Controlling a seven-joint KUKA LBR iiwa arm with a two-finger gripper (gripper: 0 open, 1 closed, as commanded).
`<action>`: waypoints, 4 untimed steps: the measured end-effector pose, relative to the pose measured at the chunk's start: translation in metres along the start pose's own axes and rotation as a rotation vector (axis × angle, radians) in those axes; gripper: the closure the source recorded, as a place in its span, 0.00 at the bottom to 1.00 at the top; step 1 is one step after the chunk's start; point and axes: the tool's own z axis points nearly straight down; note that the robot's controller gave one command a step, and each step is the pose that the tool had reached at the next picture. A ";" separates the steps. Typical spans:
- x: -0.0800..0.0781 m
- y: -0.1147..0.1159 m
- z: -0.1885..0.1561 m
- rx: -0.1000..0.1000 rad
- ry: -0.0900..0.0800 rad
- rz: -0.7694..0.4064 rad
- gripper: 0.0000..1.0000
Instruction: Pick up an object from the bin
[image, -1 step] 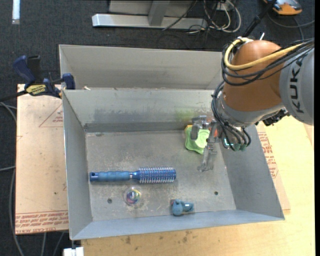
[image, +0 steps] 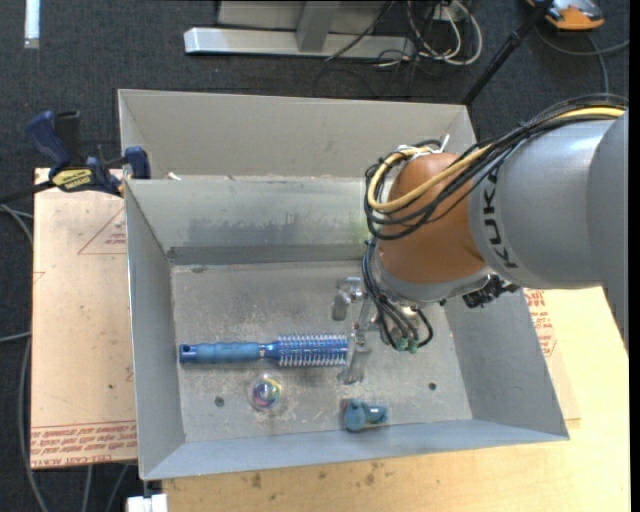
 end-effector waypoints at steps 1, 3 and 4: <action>-0.032 0.001 0.074 0.002 -0.004 -0.064 0.00; -0.067 0.004 -0.057 0.001 -0.020 -0.084 1.00; -0.087 -0.005 -0.164 0.005 -0.016 -0.522 1.00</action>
Offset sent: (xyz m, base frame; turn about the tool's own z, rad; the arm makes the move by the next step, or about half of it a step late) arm 0.0322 -0.0025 -0.0697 -0.0644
